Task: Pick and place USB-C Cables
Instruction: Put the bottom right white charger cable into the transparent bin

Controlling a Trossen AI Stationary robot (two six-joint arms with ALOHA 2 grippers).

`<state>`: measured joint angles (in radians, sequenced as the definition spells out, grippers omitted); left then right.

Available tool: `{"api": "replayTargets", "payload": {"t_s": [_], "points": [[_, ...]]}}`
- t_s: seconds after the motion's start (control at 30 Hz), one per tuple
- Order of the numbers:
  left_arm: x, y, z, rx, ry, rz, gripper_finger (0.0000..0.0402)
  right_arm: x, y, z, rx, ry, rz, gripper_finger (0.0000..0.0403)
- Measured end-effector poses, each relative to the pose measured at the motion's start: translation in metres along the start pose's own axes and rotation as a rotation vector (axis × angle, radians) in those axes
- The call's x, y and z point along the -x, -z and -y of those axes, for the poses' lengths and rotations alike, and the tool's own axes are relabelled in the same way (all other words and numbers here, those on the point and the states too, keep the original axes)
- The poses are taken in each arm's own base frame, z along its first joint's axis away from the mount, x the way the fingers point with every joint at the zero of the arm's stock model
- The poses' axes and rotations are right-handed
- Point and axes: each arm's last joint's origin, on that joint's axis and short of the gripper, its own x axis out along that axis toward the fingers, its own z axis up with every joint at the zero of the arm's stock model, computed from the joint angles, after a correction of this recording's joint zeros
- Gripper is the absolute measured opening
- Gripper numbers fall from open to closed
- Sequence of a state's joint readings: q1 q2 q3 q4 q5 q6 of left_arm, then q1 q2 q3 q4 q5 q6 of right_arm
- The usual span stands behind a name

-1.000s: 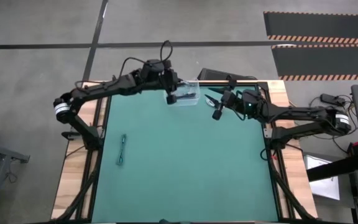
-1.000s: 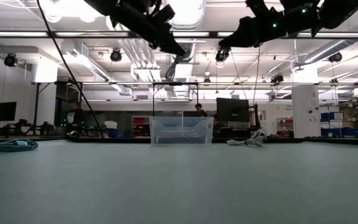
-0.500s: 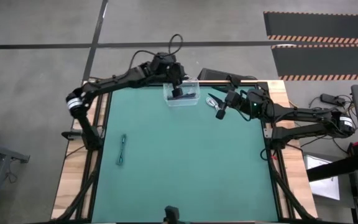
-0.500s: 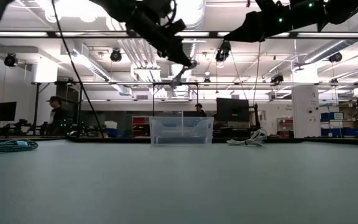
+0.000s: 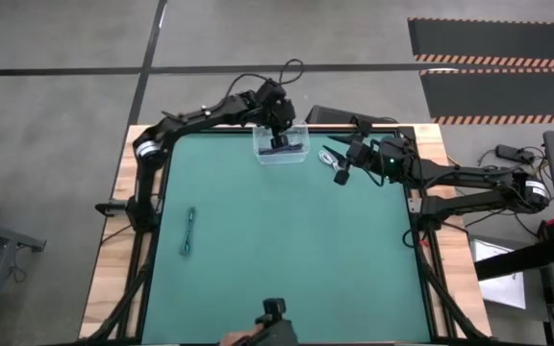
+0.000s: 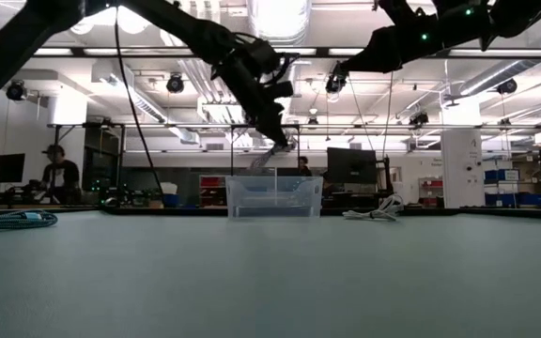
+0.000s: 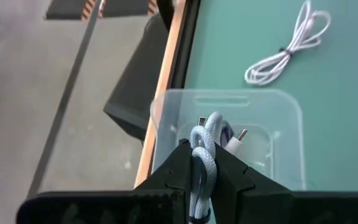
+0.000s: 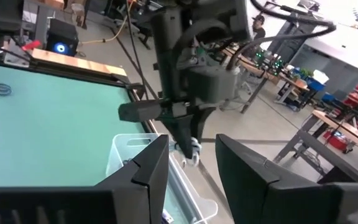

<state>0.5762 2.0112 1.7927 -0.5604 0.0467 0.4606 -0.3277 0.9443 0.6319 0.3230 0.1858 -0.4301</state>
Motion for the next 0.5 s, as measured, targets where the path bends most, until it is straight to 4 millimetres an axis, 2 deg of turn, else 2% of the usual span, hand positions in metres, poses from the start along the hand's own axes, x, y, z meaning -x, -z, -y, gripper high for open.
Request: {"api": "replayTargets", "payload": {"t_s": [0.5], "points": [[-0.028, 0.023, 0.0, 0.026, 0.033, -0.094, 0.002, -0.002, 0.003, 0.001, -0.009, 0.002, -0.016, 0.0123]]}}
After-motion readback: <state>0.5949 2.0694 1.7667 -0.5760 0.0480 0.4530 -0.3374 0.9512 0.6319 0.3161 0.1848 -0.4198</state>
